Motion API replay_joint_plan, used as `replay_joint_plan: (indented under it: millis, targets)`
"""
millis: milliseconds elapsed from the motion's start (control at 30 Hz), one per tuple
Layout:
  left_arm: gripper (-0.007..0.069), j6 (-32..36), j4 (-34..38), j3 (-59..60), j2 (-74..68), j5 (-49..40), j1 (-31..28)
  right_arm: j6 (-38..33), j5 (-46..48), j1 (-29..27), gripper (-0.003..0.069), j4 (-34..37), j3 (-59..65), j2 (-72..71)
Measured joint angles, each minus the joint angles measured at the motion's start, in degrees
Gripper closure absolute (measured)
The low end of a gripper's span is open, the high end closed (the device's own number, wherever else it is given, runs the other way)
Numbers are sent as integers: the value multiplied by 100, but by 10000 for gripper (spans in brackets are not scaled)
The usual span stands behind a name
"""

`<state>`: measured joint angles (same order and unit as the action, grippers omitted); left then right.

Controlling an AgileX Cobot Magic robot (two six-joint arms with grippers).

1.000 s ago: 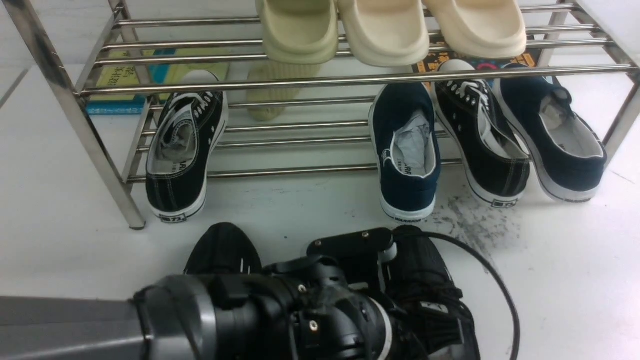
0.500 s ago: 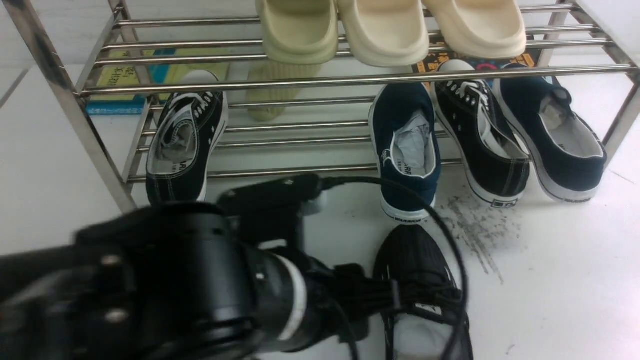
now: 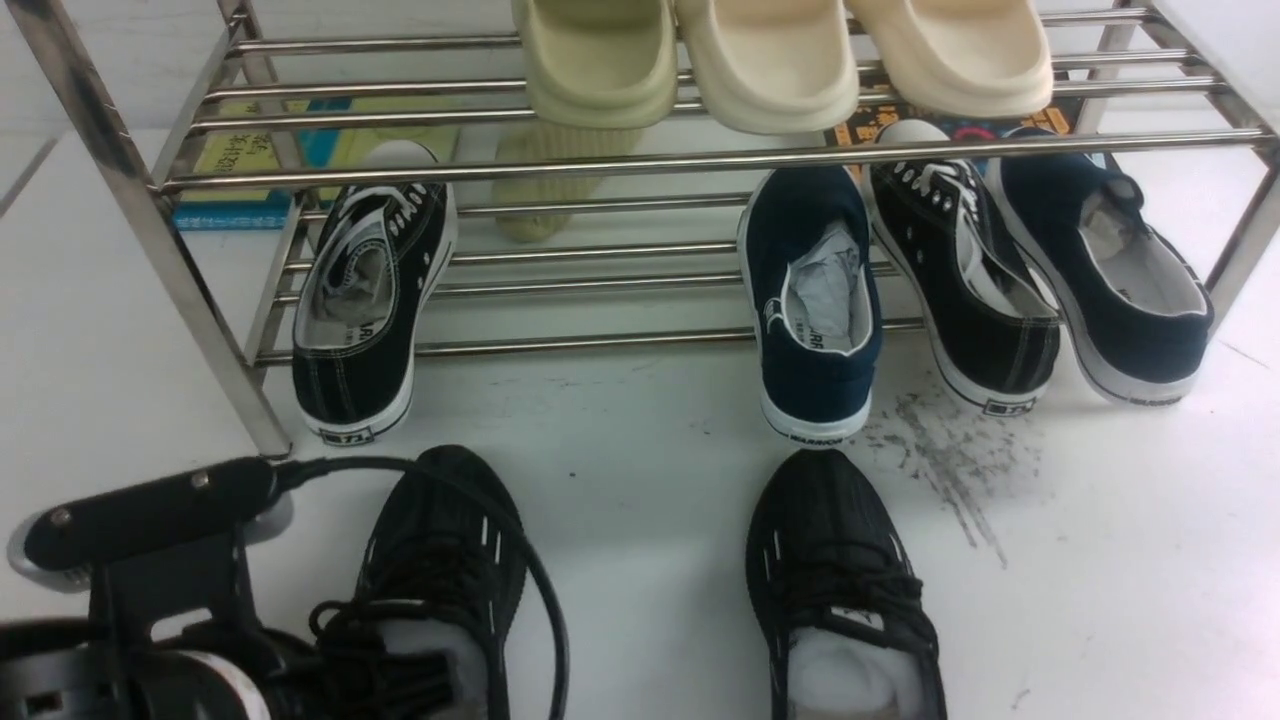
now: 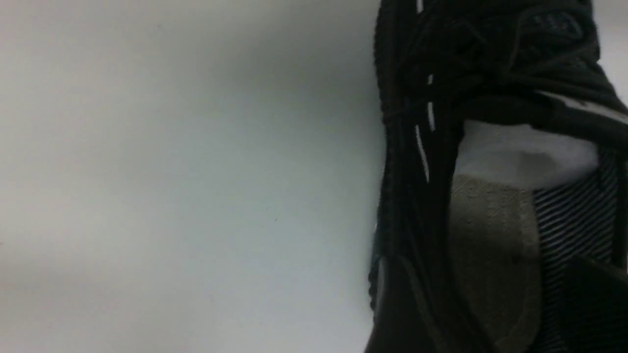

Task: Take the shoes off the shelf with your hand on the white table.

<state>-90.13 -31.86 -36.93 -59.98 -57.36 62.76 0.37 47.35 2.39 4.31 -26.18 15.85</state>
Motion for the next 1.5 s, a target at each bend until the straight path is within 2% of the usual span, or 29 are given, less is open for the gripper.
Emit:
replay_joint_plan:
  millis: [200, 467, 767, 867, 1000, 1067, 1133, 1167, 1267, 1367, 1500]
  targets:
    - [205, -713, -537, 501, 0, 196, 0, 0, -2, 0, 600, 46, 0, 0]
    - [207, -1693, -1275, 825, -110, 1029, 0, 0, -10, 0, 588, 59, 0, 0]
    - [216, -2176, -1683, 859, -1246, 1486, -80, 0, -15, 0, 579, 149, 0, 0]
    - [276, -2200, -1691, 859, -1608, 1772, -332, 0, -15, 0, 577, 154, 0, 0]
    - [496, -1931, -1651, 859, -1722, 2020, -561, 0, -15, 0, 571, 167, 0, 0]
    - [561, -1705, -1651, 822, -1722, 2212, -601, 0, -17, 0, 568, 179, 0, 0]
    - [572, -1501, -1619, 752, -1722, 2541, -606, 0, -17, 0, 568, 179, 0, 0]
    - [571, -1102, -1383, 629, -1722, 3058, -606, 0, -17, 0, 567, 179, 0, 0]
    - [571, -578, -1048, 438, -1729, 3448, -601, 0, -17, 0, 567, 174, 0, 0]
    - [571, 387, -422, 101, -1808, 3479, -589, 0, -17, 0, 567, 174, 5, 0]
    - [571, 786, -79, -43, -1957, 3300, -589, 0, -21, 0, 567, 174, 5, 0]
